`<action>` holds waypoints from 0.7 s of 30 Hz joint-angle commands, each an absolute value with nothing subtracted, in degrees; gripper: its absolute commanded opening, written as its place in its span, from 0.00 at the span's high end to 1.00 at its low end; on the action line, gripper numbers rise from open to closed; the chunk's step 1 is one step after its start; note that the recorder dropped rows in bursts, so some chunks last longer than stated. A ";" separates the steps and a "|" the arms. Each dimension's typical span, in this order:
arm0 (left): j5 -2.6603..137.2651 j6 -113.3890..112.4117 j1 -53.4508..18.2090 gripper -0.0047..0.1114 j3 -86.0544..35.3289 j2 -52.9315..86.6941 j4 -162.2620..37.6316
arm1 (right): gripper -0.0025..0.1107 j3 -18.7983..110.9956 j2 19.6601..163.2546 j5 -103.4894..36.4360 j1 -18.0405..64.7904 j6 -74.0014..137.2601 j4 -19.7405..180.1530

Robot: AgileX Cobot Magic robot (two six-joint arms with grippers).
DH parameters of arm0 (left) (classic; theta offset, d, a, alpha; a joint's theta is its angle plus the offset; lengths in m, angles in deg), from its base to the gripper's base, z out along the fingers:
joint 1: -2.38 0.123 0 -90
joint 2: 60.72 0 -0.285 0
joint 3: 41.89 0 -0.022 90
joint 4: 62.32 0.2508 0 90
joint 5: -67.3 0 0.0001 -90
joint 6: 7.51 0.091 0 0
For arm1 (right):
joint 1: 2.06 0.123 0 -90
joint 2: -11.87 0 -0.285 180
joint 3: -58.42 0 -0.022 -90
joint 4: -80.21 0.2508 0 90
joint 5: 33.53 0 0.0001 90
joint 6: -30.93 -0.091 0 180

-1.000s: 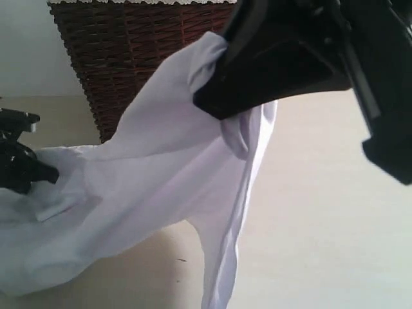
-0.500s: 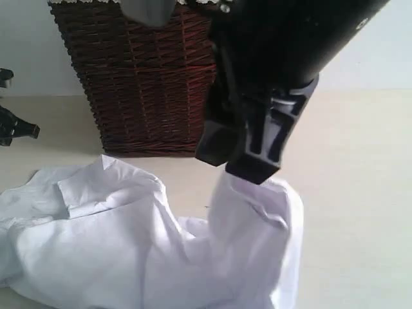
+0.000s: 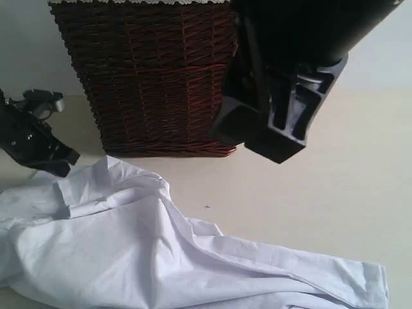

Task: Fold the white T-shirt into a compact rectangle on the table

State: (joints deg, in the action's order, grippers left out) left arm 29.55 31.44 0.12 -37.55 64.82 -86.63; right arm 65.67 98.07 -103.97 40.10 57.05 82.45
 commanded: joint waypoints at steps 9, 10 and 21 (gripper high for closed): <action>44.67 15.38 0.82 0.96 -38.78 70.54 -72.16 | 0.48 65.53 96.83 -102.68 39.87 56.18 82.86; 45.50 14.10 1.55 0.96 -39.57 70.63 -71.97 | 0.48 65.53 96.83 -102.68 39.87 56.18 83.01; 42.16 12.39 6.32 0.96 -43.31 64.16 -73.62 | 0.48 65.53 96.83 -102.42 39.87 56.18 83.11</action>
State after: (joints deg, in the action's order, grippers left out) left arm 42.45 12.05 6.31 -42.92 68.20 -72.19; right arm 65.67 97.32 -102.99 40.10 56.44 82.99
